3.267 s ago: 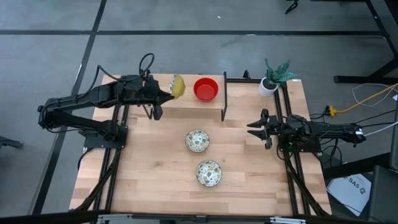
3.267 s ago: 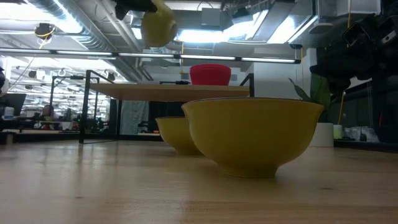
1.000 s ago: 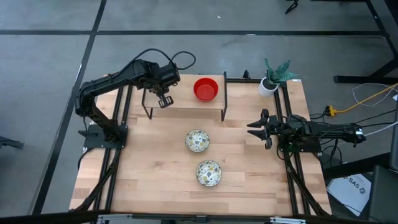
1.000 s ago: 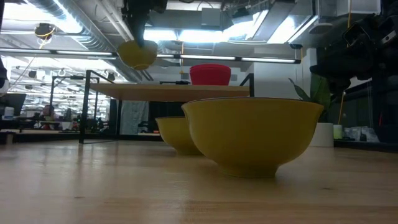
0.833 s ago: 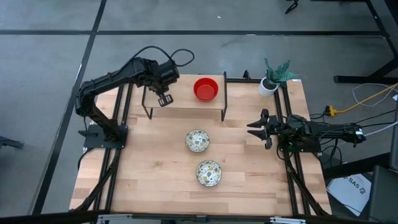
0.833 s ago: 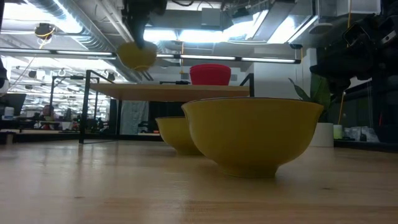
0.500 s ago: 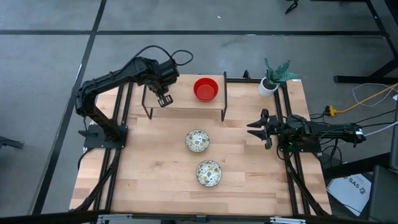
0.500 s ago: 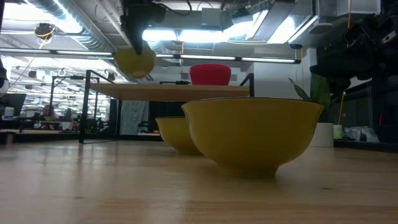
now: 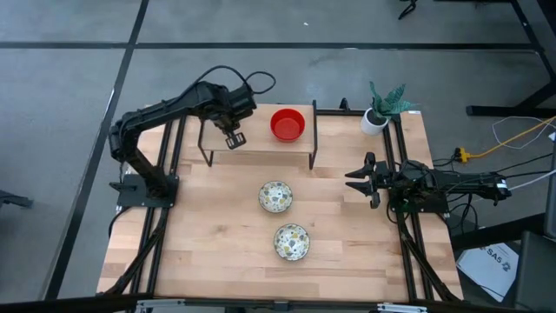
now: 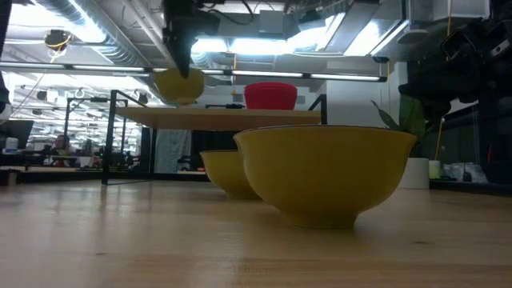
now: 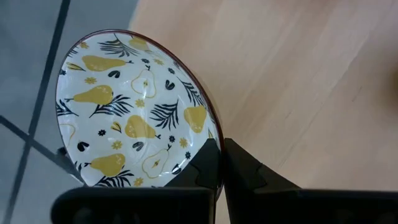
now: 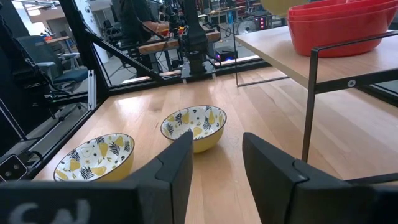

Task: Pick & Place Mini bowls
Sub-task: Put the left white patterned bowl on the shelf, then stack the top white patterned bowl on the white patterned bowl on the shelf

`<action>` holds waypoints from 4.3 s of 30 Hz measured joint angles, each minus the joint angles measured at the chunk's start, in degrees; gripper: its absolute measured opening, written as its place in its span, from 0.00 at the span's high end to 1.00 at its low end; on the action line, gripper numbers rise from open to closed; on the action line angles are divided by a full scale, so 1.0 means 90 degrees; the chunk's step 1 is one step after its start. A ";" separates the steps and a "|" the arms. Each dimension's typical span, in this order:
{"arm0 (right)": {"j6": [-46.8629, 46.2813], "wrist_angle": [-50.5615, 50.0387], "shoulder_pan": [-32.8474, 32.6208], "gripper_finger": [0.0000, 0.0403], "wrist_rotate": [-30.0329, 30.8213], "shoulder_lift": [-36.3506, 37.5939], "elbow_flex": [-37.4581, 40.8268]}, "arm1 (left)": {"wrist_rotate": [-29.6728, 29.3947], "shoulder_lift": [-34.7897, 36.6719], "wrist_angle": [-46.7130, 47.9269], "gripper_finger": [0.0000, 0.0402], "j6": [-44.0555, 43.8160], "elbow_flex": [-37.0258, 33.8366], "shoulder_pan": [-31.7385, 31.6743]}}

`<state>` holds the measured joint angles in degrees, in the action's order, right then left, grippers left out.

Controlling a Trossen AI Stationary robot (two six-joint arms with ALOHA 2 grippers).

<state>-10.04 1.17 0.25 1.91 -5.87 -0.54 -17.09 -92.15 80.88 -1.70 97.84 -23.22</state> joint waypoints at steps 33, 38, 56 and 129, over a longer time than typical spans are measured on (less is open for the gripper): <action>0.0000 -0.0002 0.0000 0.65 -0.0002 0.0000 0.0000 | -0.0126 -0.0290 0.0005 0.99 0.0445 0.0000 0.0034; 0.0001 -0.0001 0.0000 0.65 -0.0002 0.0000 0.0000 | -0.0155 -0.0290 0.0013 0.99 0.0676 0.0000 0.0034; 0.0001 -0.0002 0.0001 0.65 -0.0002 0.0001 0.0000 | 0.0162 -0.0312 0.0199 0.99 0.1354 -0.0002 0.0088; 0.0001 0.0000 0.0001 0.65 -0.0001 0.0000 0.0000 | 0.1370 0.0937 -0.0670 0.61 0.0529 -0.0163 0.0409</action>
<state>-10.03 1.17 0.26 1.90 -5.87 -0.54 -4.77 -83.71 74.85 3.06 96.37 -19.54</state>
